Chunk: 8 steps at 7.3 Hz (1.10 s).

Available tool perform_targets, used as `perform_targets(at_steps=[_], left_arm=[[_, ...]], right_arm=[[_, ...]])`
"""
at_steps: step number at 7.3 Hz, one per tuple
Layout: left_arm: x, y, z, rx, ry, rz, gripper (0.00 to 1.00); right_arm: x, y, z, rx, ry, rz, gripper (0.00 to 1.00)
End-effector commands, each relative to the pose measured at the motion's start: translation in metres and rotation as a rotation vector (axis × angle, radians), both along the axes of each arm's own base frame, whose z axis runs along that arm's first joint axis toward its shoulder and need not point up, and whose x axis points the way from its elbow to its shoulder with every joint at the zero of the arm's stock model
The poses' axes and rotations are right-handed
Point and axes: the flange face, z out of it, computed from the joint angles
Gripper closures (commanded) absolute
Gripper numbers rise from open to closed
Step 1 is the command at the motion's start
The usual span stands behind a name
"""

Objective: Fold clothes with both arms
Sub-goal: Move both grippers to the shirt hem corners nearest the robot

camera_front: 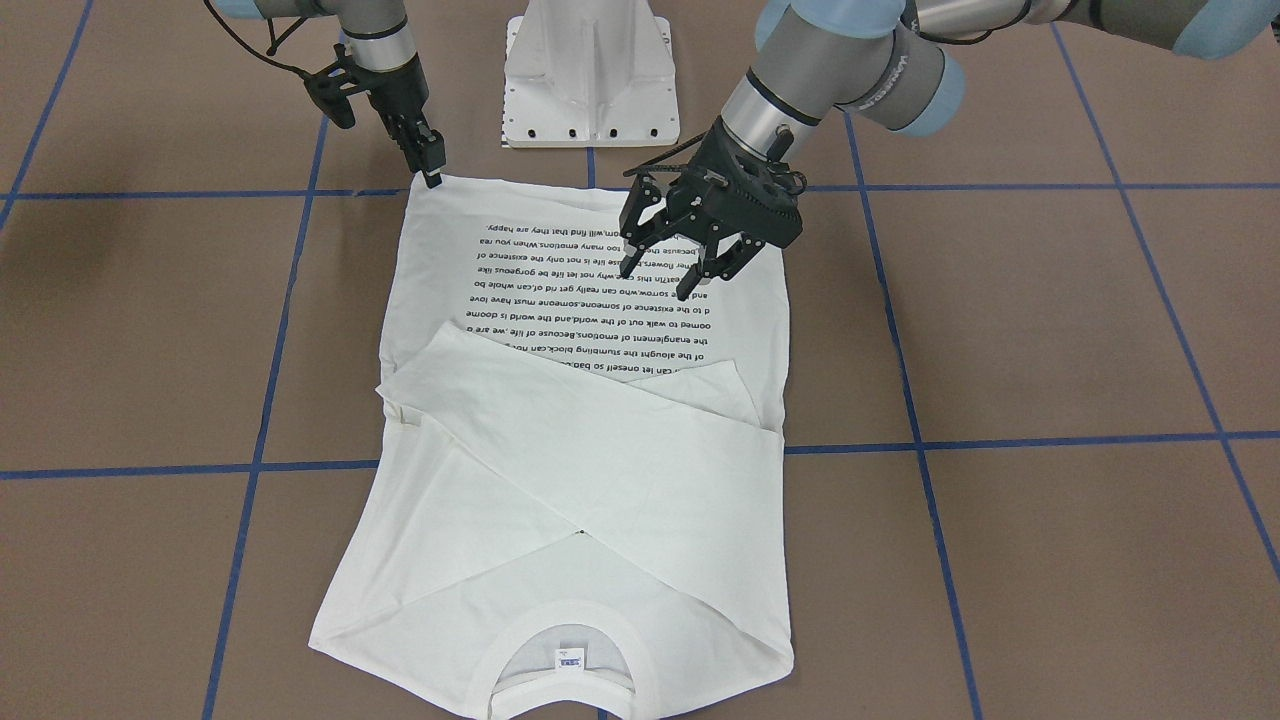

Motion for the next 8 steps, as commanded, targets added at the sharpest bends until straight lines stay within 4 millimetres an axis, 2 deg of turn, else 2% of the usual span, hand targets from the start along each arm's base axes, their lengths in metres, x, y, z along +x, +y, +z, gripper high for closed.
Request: perform_targets(at_steps=[1, 2, 3, 4, 5, 7, 8], left_arm=[[-0.002, 0.001, -0.002, 0.003, 0.004, -0.001, 0.28], [-0.007, 0.004, -0.007, -0.005, 0.018, 0.000, 0.28], [-0.017, 0.014, 0.012, -0.104, 0.007, -0.010, 0.28], [-0.015, 0.025, 0.034, -0.214, -0.018, -0.019, 0.28], [-0.017, 0.057, 0.070, -0.298, -0.054, 0.002, 0.28], [-0.017, 0.124, 0.128, -0.470, -0.117, 0.043, 0.28], [-0.008, 0.145, 0.143, -0.535, -0.137, 0.053, 0.28]], right_arm=[[0.004, -0.002, -0.006, -0.001, -0.013, 0.003, 1.00], [0.012, -0.002, -0.014, -0.017, -0.030, -0.009, 1.00], [0.019, -0.003, -0.016, -0.019, -0.036, -0.008, 1.00], [0.035, -0.003, -0.017, -0.021, -0.037, -0.011, 1.00], [0.053, -0.001, -0.019, -0.031, -0.041, -0.022, 1.00], [0.058, -0.001, -0.010, -0.024, -0.019, -0.027, 1.00], [0.059, -0.003, -0.011, -0.022, -0.022, -0.024, 1.00]])
